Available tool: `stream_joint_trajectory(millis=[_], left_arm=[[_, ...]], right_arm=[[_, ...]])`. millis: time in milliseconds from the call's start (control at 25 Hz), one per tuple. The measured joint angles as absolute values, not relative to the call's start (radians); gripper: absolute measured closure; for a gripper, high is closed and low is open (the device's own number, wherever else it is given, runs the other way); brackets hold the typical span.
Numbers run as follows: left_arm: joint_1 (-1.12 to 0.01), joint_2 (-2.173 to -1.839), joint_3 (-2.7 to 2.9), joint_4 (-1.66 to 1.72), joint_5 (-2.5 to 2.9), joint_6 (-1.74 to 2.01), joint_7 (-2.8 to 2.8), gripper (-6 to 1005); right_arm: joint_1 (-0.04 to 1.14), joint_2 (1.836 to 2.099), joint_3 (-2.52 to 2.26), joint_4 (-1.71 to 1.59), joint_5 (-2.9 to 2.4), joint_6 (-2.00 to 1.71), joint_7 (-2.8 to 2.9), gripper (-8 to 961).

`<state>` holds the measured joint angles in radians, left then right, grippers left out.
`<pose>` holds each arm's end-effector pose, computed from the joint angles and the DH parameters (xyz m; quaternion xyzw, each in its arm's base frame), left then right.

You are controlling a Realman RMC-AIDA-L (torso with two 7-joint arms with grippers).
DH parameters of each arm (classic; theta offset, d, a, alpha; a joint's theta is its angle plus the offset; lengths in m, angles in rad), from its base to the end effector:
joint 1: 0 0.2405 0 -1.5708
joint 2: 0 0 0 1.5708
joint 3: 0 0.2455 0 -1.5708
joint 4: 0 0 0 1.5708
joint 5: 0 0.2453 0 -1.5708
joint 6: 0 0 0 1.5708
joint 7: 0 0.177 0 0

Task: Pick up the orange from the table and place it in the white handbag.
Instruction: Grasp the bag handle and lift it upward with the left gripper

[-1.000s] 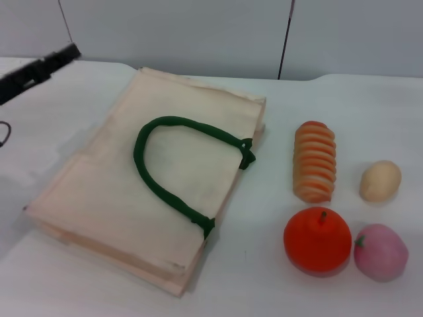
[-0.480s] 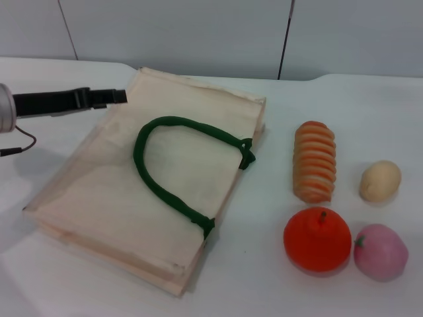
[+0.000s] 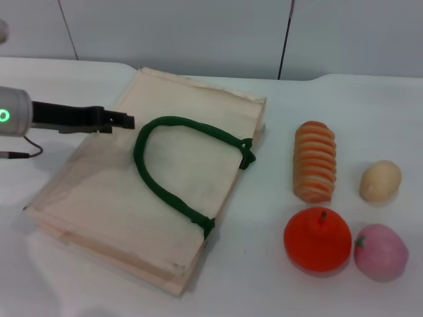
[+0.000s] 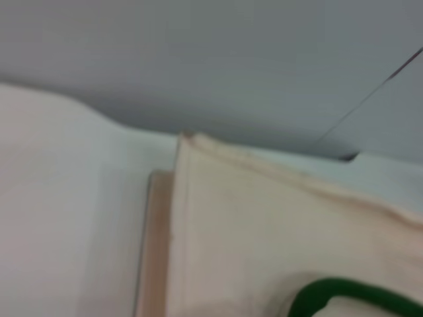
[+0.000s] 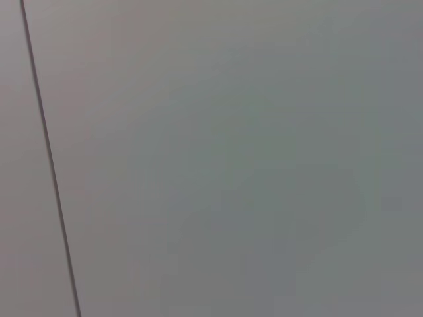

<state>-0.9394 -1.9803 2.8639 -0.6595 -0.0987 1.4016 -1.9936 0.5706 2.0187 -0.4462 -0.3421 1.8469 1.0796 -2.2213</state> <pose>-0.3100 0.4374 0.0458 -0.7915 -0.5512 -0.1388 0.2244 0.3280 0.4486 0.0701 -0.7144 0.2775 0.3683 0.5263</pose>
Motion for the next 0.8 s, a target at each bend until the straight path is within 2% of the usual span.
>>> stream_joint_trajectory(millis=[240,800], left_arm=[[-0.984,-1.991,2.864,-0.637,-0.011,1.354,-2.011,350],[-1.017,-1.982,2.864,-0.518,0.045,1.244,-2.025,351]], right_arm=[[0.571,2.019,-0.447,-0.342,1.85,1.08,-2.221,155],[0.574,2.02,-0.446,-0.342,1.854,1.092,-2.221,156]])
